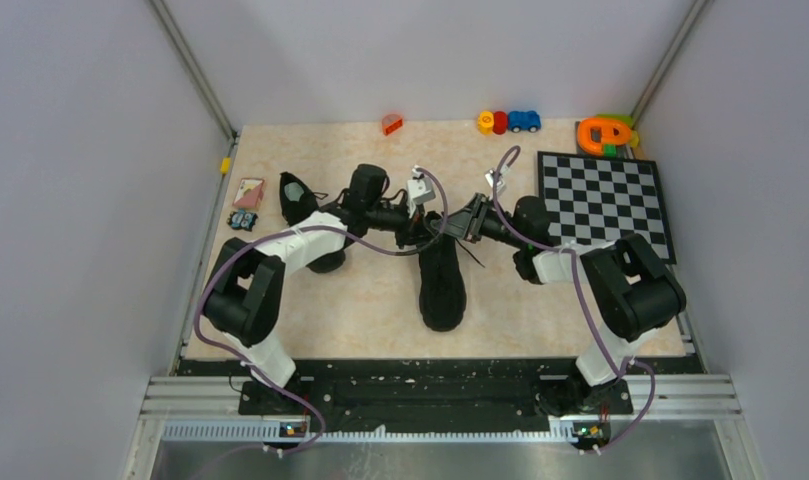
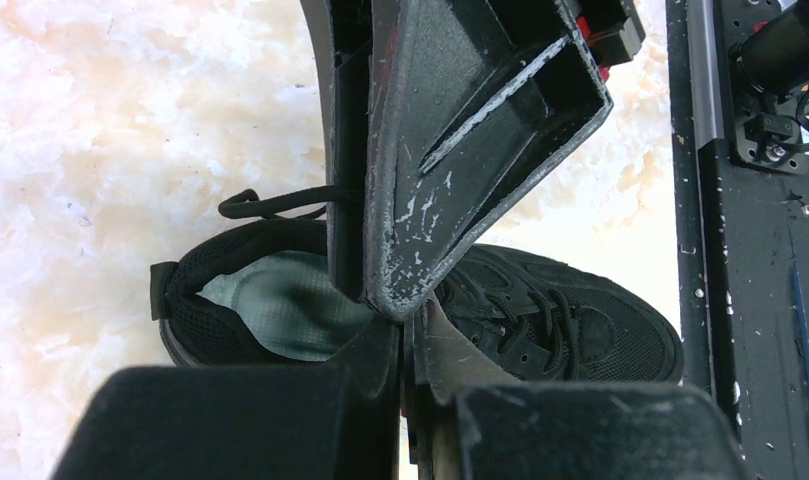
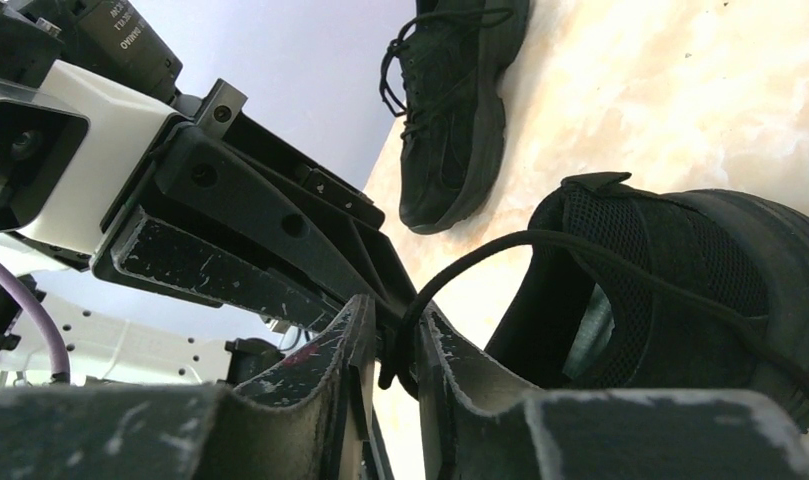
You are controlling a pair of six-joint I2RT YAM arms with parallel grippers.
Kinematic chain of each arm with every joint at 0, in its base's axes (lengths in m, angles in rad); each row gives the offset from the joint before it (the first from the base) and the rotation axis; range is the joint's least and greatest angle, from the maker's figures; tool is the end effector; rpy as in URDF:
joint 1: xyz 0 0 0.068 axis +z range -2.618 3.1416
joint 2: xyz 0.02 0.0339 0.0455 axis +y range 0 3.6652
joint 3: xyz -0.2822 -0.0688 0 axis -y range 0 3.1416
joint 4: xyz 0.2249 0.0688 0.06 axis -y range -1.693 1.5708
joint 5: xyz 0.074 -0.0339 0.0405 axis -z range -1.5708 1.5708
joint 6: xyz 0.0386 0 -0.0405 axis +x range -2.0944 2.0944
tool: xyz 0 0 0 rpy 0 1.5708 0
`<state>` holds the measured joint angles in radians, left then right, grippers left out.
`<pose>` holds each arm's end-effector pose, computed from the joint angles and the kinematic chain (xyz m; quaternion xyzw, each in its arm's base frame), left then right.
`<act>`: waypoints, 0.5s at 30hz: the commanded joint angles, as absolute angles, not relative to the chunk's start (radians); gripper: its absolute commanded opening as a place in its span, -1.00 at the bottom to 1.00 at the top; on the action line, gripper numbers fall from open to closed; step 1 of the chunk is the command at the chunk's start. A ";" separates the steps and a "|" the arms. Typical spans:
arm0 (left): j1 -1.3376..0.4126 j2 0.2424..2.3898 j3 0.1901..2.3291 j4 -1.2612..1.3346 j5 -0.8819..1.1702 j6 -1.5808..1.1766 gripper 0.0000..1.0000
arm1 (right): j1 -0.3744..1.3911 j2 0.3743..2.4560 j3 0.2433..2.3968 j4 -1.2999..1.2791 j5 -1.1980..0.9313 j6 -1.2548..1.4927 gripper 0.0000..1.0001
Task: Tie the shoes
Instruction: Wrap the shoelace around the shoelace.
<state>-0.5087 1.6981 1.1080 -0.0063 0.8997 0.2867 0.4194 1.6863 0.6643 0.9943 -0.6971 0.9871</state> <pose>0.2972 -0.2004 0.2631 0.4959 0.6548 -0.4286 0.3764 0.2864 0.1548 0.2304 -0.0399 0.7135 0.6105 0.3415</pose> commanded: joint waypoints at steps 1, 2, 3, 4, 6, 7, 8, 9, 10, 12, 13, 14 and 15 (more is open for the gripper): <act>-0.520 1.705 1.159 0.015 0.925 0.302 -1.00 | 0.438 1.681 0.704 1.005 -0.689 0.958 -0.60; -0.519 1.703 1.157 0.015 0.924 0.302 -1.00 | 0.438 1.680 0.704 1.004 -0.688 0.958 -0.65; -0.520 1.700 1.157 0.015 0.916 0.301 -1.00 | 0.438 1.681 0.704 1.003 -0.687 0.956 -0.72; -0.520 1.694 1.153 0.014 0.908 0.301 -0.97 | 0.437 1.679 0.704 0.999 -0.687 0.954 -0.77; -0.519 1.675 1.135 0.018 0.895 0.310 -0.86 | 0.437 1.678 0.706 0.993 -0.685 0.950 -0.78; -0.520 1.666 1.125 0.025 0.889 0.309 -0.80 | 0.438 1.677 0.706 0.992 -0.686 0.949 -0.81; -0.520 1.656 1.114 0.030 0.882 0.308 -0.75 | 0.437 1.677 0.705 0.990 -0.685 0.948 -0.89; -0.519 1.646 1.107 0.033 0.873 0.308 -0.71 | 0.438 1.677 0.706 0.990 -0.686 0.946 -0.95; -0.520 1.634 1.098 0.035 0.862 0.308 -0.68 | 0.438 1.677 0.706 0.989 -0.687 0.945 -0.99; -0.519 1.619 1.082 0.041 0.847 0.309 -0.62 | 0.438 1.676 0.707 0.989 -0.692 0.938 -1.00; -0.520 1.611 1.075 0.043 0.840 0.306 -0.59 | 0.438 1.676 0.709 0.985 -0.695 0.932 -1.00; -0.520 1.604 1.065 0.049 0.830 0.304 -0.57 | 0.438 1.674 0.712 0.975 -0.700 0.921 -1.00; -0.520 1.595 1.052 0.060 0.821 0.301 -0.55 | 0.438 1.672 0.716 0.964 -0.707 0.906 -1.00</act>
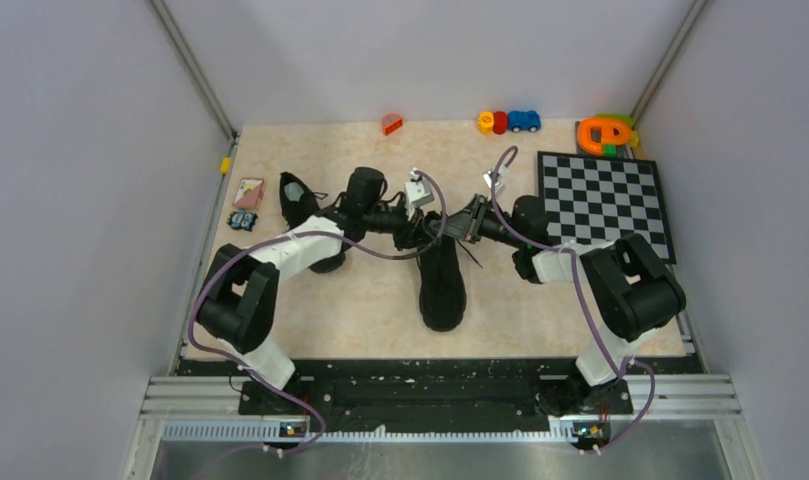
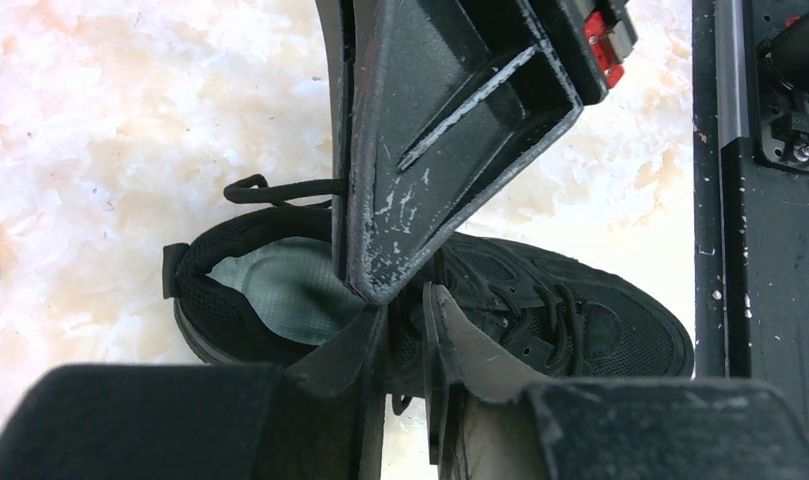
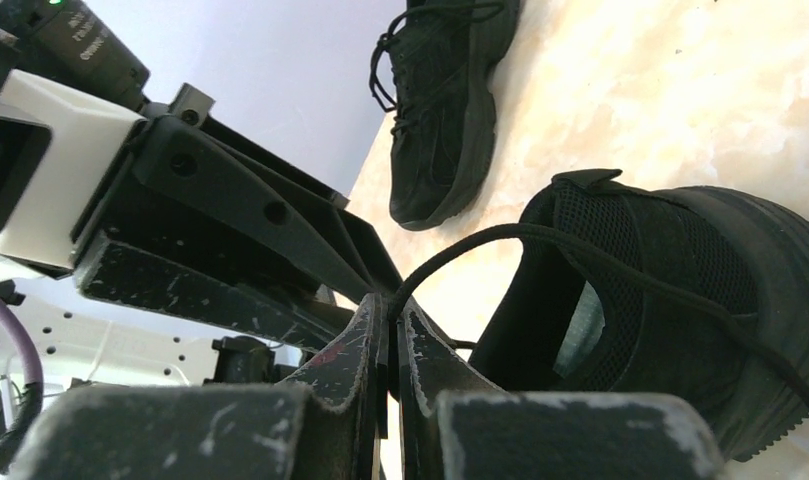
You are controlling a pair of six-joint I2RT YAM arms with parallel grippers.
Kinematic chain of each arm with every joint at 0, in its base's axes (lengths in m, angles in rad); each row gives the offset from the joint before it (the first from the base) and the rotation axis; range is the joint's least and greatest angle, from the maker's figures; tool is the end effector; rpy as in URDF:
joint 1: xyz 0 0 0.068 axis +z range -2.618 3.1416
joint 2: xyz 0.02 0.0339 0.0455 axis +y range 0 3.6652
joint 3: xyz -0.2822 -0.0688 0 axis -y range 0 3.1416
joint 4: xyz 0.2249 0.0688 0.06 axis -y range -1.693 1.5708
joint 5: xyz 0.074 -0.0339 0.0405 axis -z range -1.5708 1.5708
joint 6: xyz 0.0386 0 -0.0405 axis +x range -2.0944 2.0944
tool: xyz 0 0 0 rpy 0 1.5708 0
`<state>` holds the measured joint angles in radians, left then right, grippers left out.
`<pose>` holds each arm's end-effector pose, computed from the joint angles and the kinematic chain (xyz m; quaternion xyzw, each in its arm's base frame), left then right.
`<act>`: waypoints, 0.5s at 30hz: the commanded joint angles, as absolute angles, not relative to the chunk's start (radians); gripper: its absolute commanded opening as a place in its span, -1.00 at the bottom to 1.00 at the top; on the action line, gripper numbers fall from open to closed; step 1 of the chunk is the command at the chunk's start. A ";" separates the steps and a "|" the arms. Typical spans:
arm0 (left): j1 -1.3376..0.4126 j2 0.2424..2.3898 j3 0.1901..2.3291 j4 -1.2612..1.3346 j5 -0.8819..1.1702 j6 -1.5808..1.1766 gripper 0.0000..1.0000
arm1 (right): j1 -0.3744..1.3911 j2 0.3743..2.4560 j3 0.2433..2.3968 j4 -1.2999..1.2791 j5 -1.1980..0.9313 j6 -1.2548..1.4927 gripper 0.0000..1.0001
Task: Tie the shoes
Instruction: Wrap the shoelace around the shoelace.
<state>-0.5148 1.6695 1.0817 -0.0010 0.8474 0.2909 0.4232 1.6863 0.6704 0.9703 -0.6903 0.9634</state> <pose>0.2913 -0.1980 0.2643 0.4935 0.6635 -0.4083 0.3866 0.2868 0.1562 0.2295 -0.0437 0.7181 0.6036 0.3436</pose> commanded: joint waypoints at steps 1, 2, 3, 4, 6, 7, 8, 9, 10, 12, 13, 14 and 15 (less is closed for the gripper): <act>-0.520 1.584 1.035 0.079 0.810 0.291 -0.52 | 0.437 1.670 0.721 0.952 -0.716 0.890 -1.00; -0.519 1.569 1.016 0.104 0.800 0.281 -0.49 | 0.438 1.670 0.728 0.933 -0.727 0.872 -1.00; -0.519 1.552 0.993 0.130 0.795 0.269 -0.46 | 0.438 1.669 0.738 0.912 -0.742 0.844 -1.00; -0.518 1.534 0.971 0.151 0.790 0.259 -0.43 | 0.438 1.668 0.751 0.877 -0.760 0.814 -1.00; -0.518 1.494 0.926 0.198 0.777 0.233 -0.38 | 0.437 1.667 0.778 0.810 -0.792 0.755 -1.00; -0.518 1.475 0.905 0.216 0.768 0.221 -0.36 | 0.437 1.668 0.790 0.787 -0.810 0.732 -1.00; -0.518 1.456 0.887 0.230 0.748 0.209 -0.33 | 0.437 1.671 0.801 0.777 -0.845 0.709 -1.00; -0.518 1.440 0.870 0.243 0.731 0.198 -0.32 | 0.437 1.674 0.812 0.766 -0.876 0.686 -1.00; -0.518 1.420 0.855 0.252 0.709 0.187 -0.28 | 0.437 1.675 0.825 0.741 -0.892 0.663 -1.00; -0.517 1.383 0.821 0.273 0.642 0.146 -0.11 | 0.436 1.674 0.858 0.624 -0.905 0.590 -1.00; -0.517 1.363 0.806 0.286 0.608 0.127 0.05 | 0.436 1.673 0.875 0.578 -0.911 0.544 -1.00; -0.515 1.342 0.791 0.293 0.575 0.116 0.22 | 0.436 1.671 0.881 0.542 -0.914 0.507 -1.00; -0.515 1.316 0.776 0.300 0.538 0.104 0.36 | 0.436 1.669 0.892 0.509 -0.913 0.472 -1.00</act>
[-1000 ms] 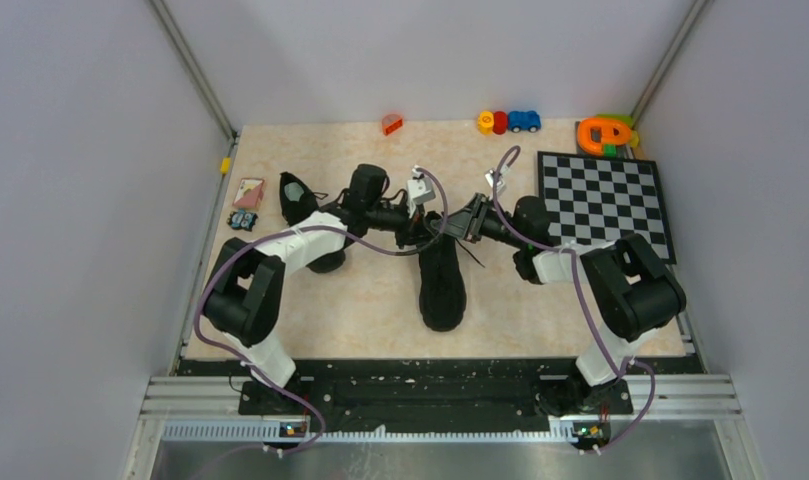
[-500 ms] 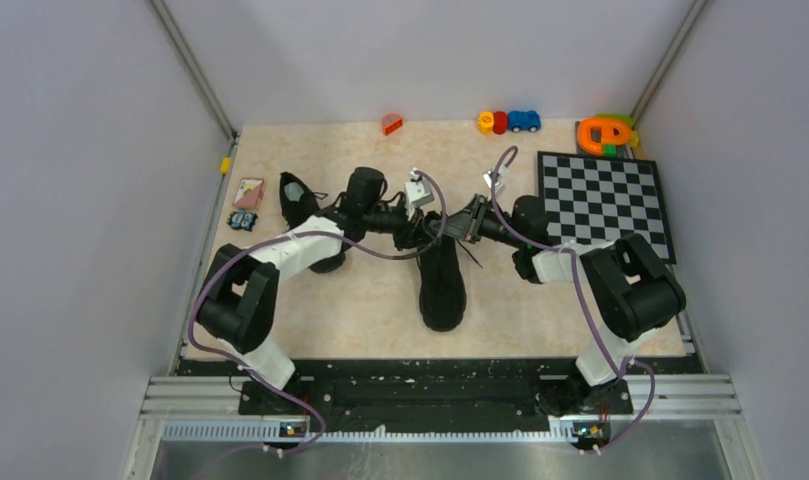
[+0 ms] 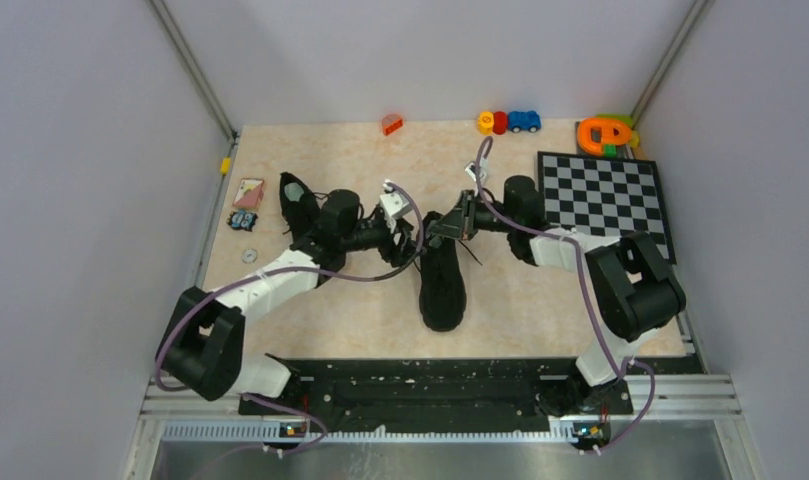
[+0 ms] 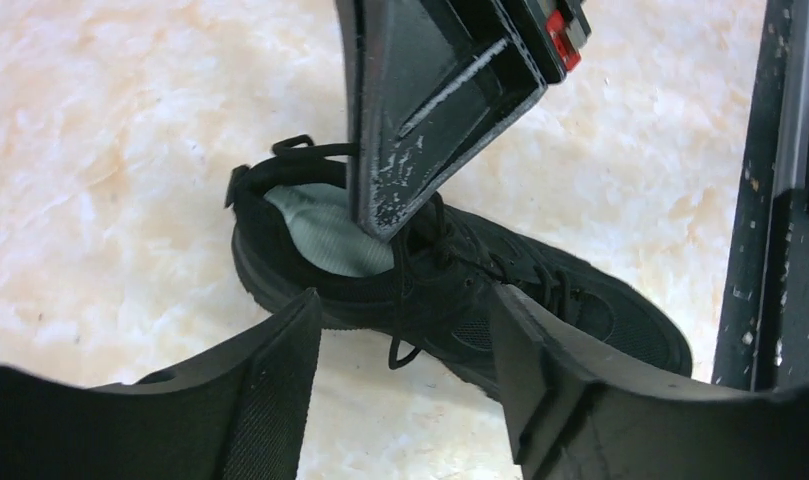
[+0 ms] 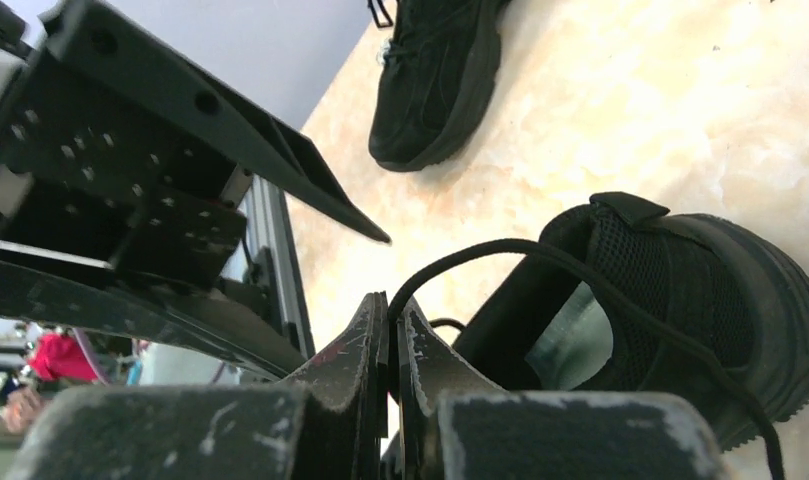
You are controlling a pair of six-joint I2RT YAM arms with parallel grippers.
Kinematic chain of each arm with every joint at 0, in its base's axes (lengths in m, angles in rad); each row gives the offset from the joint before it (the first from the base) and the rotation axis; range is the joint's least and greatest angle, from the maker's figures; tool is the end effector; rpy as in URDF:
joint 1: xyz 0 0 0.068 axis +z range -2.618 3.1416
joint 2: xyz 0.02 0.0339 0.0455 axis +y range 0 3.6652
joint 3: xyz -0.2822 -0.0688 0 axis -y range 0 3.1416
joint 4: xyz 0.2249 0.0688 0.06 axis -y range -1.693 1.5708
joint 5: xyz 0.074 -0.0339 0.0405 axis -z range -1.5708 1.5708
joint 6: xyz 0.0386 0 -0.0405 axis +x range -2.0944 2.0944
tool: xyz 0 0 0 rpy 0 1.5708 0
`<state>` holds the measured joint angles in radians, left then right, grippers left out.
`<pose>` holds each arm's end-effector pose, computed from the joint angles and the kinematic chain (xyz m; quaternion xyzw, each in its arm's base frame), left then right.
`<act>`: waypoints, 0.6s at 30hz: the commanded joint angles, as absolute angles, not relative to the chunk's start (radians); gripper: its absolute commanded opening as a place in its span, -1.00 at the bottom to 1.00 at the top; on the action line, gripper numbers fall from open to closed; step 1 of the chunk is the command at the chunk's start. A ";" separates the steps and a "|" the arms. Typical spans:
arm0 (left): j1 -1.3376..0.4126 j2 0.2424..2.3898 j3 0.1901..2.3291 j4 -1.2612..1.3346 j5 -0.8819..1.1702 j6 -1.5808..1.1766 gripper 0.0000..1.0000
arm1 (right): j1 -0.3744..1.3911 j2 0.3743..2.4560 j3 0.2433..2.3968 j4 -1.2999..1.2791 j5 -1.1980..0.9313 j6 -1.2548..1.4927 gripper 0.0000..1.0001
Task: Tie the shoes
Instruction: Wrap the shoelace around the shoelace.
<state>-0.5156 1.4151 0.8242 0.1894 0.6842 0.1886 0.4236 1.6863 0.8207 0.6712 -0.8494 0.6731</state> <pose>0.2421 -0.1652 0.2762 0.4447 0.6735 -0.3606 0.4675 0.2995 0.1668 0.2422 -0.1721 0.7309 0.5733 0.3280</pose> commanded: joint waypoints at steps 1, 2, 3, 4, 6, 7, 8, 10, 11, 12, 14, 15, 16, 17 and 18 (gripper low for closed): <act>-0.515 1.292 0.753 0.326 0.507 0.095 0.43 | 0.436 1.667 0.897 0.482 -0.910 0.441 -1.00; -0.515 1.271 0.729 0.358 0.478 0.093 0.48 | 0.436 1.666 0.900 0.467 -0.904 0.420 -1.00; -0.515 1.248 0.703 0.390 0.436 0.067 0.54 | 0.436 1.665 0.902 0.460 -0.907 0.394 -1.00; -0.515 1.229 0.679 0.435 0.379 0.022 0.79 | 0.436 1.666 0.902 0.457 -0.909 0.381 -1.00; -0.515 1.204 0.618 0.557 0.210 -0.093 0.91 | 0.436 1.667 0.902 0.461 -0.909 0.366 -1.00; -0.514 1.207 0.596 0.626 0.070 -0.195 0.91 | 0.436 1.668 0.903 0.464 -0.916 0.358 -1.00; -0.511 1.207 0.587 0.643 -0.073 -0.321 0.91 | 0.436 1.670 0.903 0.468 -0.923 0.354 -1.00; -0.499 1.185 0.612 0.518 -0.167 -0.457 0.97 | 0.436 1.671 0.905 0.477 -0.936 0.348 -1.00; -0.495 1.182 0.625 0.502 -0.117 -0.438 0.93 | 0.436 1.669 0.904 0.482 -0.937 0.345 -1.00; -0.495 1.185 0.634 0.502 -0.084 -0.444 0.91 | 0.436 1.666 0.903 0.482 -0.938 0.339 -1.00; -0.495 1.210 0.662 0.493 -0.020 -0.462 0.88 | 0.436 1.663 0.904 0.481 -0.940 0.329 -1.00; -0.495 1.231 0.697 0.462 0.031 -0.464 0.87 | 0.436 1.662 0.906 0.479 -0.944 0.324 -1.00; -0.495 1.254 0.743 0.404 0.076 -0.473 0.83 | 0.436 1.662 0.907 0.478 -0.945 0.323 -1.00; -0.494 1.276 0.786 0.348 0.094 -0.488 0.76 | 0.436 1.660 0.907 0.475 -0.944 0.317 -1.00; -0.495 1.303 0.832 0.291 0.116 -0.512 0.64 | 0.436 1.658 0.906 0.470 -0.944 0.310 -1.00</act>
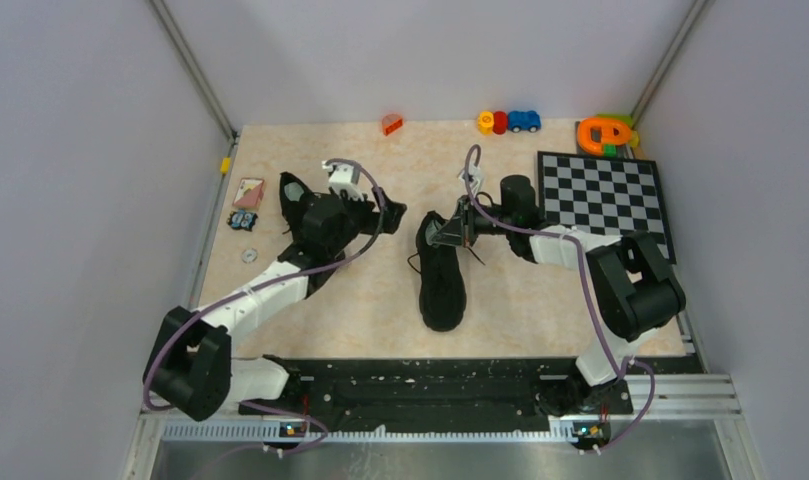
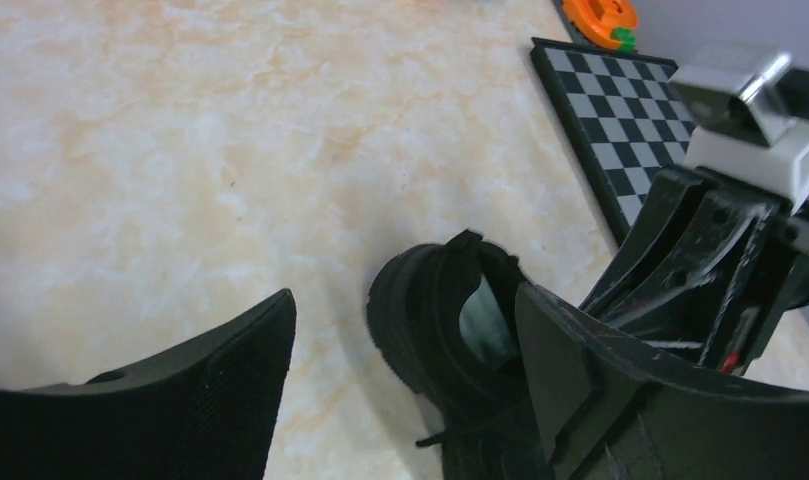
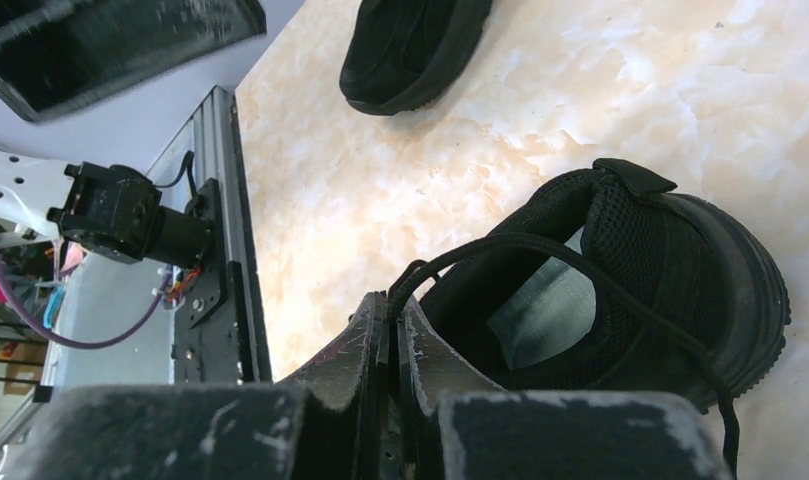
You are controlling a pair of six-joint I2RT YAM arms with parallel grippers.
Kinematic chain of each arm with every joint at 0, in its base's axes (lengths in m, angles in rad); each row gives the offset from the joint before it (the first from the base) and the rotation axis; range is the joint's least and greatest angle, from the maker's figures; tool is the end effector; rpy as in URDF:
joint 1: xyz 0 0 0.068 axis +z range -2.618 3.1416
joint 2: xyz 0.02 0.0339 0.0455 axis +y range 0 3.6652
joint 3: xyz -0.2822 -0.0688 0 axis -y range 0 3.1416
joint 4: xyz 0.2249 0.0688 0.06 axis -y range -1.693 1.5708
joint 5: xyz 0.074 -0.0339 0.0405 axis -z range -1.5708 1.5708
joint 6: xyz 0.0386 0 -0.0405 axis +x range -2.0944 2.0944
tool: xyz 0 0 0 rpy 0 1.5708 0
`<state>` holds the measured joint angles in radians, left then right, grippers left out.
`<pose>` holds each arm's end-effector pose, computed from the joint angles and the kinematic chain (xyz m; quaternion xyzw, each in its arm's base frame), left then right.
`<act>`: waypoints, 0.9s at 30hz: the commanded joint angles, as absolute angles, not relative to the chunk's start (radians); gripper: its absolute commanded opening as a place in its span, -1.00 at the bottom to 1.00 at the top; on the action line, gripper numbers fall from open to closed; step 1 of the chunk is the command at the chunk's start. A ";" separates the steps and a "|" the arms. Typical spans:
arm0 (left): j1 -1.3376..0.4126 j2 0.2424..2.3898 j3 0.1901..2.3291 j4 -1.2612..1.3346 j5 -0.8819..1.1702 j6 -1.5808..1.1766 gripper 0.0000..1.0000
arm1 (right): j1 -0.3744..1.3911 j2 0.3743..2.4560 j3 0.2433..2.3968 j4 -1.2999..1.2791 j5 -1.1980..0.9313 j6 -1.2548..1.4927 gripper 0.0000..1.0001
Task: Tie the shoes
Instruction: Wrap the shoelace around the shoelace.
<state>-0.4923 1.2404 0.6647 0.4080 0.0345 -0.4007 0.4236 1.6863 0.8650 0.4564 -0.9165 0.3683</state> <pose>0.2292 -0.1244 0.2895 0.0461 0.7624 -0.2905 0.5764 0.2980 0.1680 0.2353 -0.2712 0.7315 0.5323 0.3287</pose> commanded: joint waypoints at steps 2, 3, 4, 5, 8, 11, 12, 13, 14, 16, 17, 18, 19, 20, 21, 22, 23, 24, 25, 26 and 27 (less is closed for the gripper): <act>-0.495 1.344 0.900 0.209 0.168 -0.552 0.40 | 0.437 1.654 0.901 0.470 -0.940 0.302 -1.00; -0.495 1.363 0.932 0.190 0.194 -0.570 0.33 | 0.436 1.651 0.899 0.467 -0.937 0.297 -1.00; -0.495 1.377 0.944 0.175 0.206 -0.599 0.29 | 0.436 1.649 0.898 0.467 -0.939 0.292 -1.00; -0.494 1.389 0.961 0.162 0.208 -0.643 0.28 | 0.436 1.647 0.895 0.473 -0.941 0.292 -1.00; -0.495 1.428 0.999 0.123 0.220 -0.747 0.22 | 0.436 1.637 0.884 0.489 -0.943 0.296 -1.00; -0.495 1.474 1.048 0.083 0.275 -0.819 0.19 | 0.437 1.626 0.877 0.490 -0.942 0.287 -1.00; -0.495 1.491 1.060 0.081 0.297 -0.839 0.18 | 0.436 1.621 0.875 0.492 -0.940 0.285 -1.00; -0.495 1.513 1.073 0.075 0.316 -0.859 0.18 | 0.436 1.617 0.872 0.493 -0.938 0.284 -1.00; -0.494 1.528 1.085 0.067 0.329 -0.871 0.18 | 0.436 1.613 0.871 0.495 -0.938 0.281 -1.00; -0.495 1.565 1.113 0.049 0.357 -0.886 0.15 | 0.436 1.605 0.869 0.498 -0.940 0.282 -1.00; -0.495 1.579 1.122 0.043 0.366 -0.891 0.13 | 0.436 1.601 0.868 0.497 -0.938 0.282 -1.00; -0.495 1.591 1.129 0.042 0.378 -0.897 0.10 | 0.436 1.598 0.868 0.496 -0.940 0.282 -1.00; -0.495 1.601 1.132 0.046 0.392 -0.908 0.09 | 0.436 1.594 0.868 0.496 -0.939 0.281 -1.00; -0.495 1.611 1.135 0.049 0.409 -0.919 0.08 | 0.437 1.592 0.868 0.495 -0.938 0.282 -1.00; -0.495 1.618 1.139 0.048 0.421 -0.928 0.06 | 0.436 1.591 0.868 0.495 -0.940 0.283 -1.00; -0.495 1.625 1.143 0.048 0.438 -0.938 0.03 | 0.436 1.588 0.867 0.494 -0.940 0.284 -1.00; -0.495 1.632 1.146 0.049 0.454 -0.947 0.01 | 0.436 1.584 0.866 0.495 -0.939 0.282 -1.00; -0.496 1.637 1.146 0.049 0.465 -0.954 -0.01 | 0.436 1.581 0.864 0.495 -0.937 0.282 -1.00; -0.497 1.639 1.144 0.049 0.470 -0.960 -0.03 | 0.436 1.579 0.863 0.497 -0.937 0.284 -1.00; -0.497 1.641 1.137 0.050 0.470 -0.966 -0.04 | 0.437 1.579 0.861 0.498 -0.938 0.282 -1.00; -0.497 1.642 1.133 0.054 0.469 -0.972 -0.04 | 0.437 1.577 0.861 0.499 -0.940 0.283 -1.00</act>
